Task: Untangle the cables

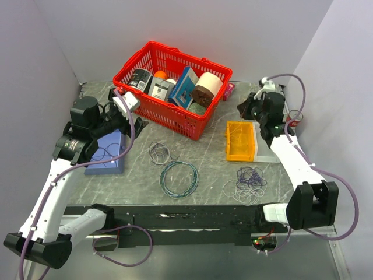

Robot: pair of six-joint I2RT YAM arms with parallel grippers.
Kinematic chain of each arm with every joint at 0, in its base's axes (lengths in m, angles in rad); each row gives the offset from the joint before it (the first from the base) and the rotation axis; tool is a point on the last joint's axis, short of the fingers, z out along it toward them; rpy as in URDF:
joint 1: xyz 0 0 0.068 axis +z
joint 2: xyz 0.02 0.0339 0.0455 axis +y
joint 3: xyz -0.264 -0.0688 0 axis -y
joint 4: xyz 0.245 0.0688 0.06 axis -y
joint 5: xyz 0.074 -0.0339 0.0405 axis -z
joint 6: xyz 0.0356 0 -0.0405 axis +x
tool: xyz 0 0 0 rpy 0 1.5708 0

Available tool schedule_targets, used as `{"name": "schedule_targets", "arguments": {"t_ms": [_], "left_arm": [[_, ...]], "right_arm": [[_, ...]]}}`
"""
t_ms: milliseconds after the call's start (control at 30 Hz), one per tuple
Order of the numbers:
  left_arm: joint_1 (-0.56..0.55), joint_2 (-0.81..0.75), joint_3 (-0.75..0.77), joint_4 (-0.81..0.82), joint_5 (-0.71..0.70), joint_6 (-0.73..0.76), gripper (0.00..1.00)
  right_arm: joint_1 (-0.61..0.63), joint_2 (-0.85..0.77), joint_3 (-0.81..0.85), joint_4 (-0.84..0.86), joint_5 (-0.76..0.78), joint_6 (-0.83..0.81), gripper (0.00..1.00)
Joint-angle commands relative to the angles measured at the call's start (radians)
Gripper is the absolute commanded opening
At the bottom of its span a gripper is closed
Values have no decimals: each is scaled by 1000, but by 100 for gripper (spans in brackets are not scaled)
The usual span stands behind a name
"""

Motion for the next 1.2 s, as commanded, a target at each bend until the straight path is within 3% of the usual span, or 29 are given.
{"name": "schedule_targets", "arguments": {"t_ms": [0,467,900,933,1067,1167], "left_arm": [[-3,-21,-5,34,-18,-18,96],[40,-167,-263,145,-125,-139,96],[65,-219,-318,160,-130,-138,96],[65,-219,-320,160,-133,-139,96],[65,-220,-326,163,-151,-139,96],[86,-239,-361,183,-189,-174,96]], "right_arm": [[1,33,-31,3,34,1,0],[4,240,-89,-66,41,90,0],[-17,342,-32,-123,124,92,0],[-16,342,-26,-132,126,83,2],[4,305,-5,-185,159,26,52],[12,267,1,-212,186,7,64]]}}
